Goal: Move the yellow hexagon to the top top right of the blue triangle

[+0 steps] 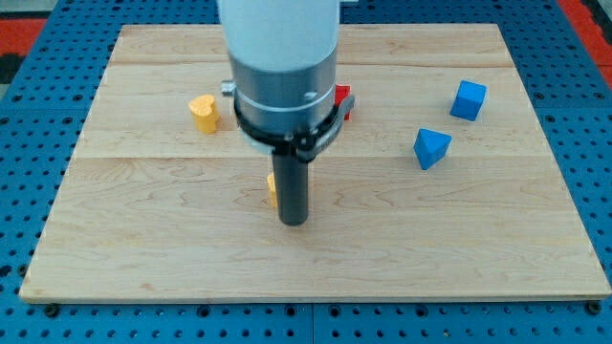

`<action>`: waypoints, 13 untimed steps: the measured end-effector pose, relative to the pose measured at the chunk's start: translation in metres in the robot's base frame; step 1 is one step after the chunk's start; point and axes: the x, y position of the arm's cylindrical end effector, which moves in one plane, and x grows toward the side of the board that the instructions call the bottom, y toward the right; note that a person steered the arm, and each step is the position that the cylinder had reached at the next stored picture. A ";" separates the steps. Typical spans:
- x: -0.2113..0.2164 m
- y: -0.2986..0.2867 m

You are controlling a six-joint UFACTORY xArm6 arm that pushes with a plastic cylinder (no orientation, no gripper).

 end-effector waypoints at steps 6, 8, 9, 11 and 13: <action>-0.019 0.036; -0.010 0.077; -0.022 0.134; -0.028 0.181; -0.003 0.200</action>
